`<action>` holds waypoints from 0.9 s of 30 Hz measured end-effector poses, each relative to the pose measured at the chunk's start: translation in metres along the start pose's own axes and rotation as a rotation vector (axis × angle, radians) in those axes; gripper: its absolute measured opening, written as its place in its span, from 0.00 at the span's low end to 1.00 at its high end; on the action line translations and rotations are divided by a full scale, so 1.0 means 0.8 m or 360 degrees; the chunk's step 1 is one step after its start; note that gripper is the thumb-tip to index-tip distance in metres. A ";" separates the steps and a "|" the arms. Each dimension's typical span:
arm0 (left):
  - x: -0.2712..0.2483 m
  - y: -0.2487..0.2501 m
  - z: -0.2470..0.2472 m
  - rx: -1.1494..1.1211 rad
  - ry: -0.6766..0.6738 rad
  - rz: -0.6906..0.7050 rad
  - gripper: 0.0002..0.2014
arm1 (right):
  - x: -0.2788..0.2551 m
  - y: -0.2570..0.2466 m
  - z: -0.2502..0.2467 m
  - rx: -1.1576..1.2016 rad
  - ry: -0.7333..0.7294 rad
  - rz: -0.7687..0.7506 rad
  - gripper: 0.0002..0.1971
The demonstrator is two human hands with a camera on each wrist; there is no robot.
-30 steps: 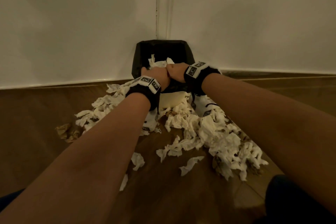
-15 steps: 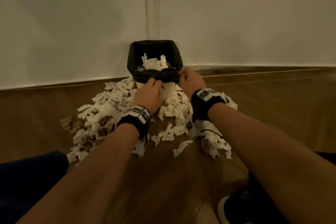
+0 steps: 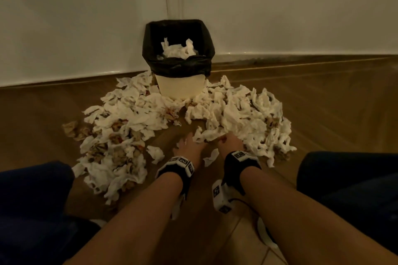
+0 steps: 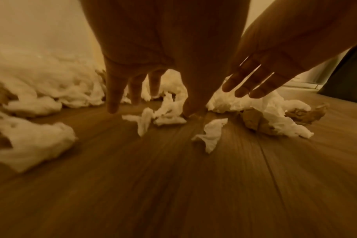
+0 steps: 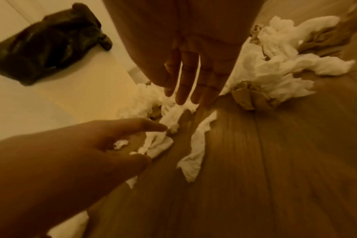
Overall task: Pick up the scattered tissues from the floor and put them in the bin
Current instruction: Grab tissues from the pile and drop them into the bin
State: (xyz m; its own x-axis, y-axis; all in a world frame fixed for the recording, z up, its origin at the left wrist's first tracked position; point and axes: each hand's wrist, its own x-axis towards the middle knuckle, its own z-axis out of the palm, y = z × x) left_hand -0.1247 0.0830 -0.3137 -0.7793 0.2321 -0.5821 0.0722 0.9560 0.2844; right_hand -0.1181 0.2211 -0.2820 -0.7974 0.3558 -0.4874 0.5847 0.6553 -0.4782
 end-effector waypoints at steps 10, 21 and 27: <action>0.027 0.000 0.004 0.0193 0.0043 0.0133 0.19 | 0.004 0.024 0.025 -0.0168 0.0099 -0.0085 0.13; 0.004 -0.053 -0.006 -0.1205 0.0381 -0.0231 0.20 | -0.003 0.037 0.041 -0.0384 0.0090 -0.0217 0.16; 0.004 -0.071 -0.007 -0.1123 0.0355 -0.0290 0.18 | -0.007 0.033 0.050 -0.0525 0.0001 -0.0276 0.26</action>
State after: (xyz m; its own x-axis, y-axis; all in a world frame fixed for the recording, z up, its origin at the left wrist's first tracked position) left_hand -0.1349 0.0284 -0.3271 -0.8537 -0.0318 -0.5198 -0.4260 0.6168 0.6619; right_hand -0.0923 0.2103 -0.3211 -0.8804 0.2210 -0.4195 0.3615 0.8854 -0.2922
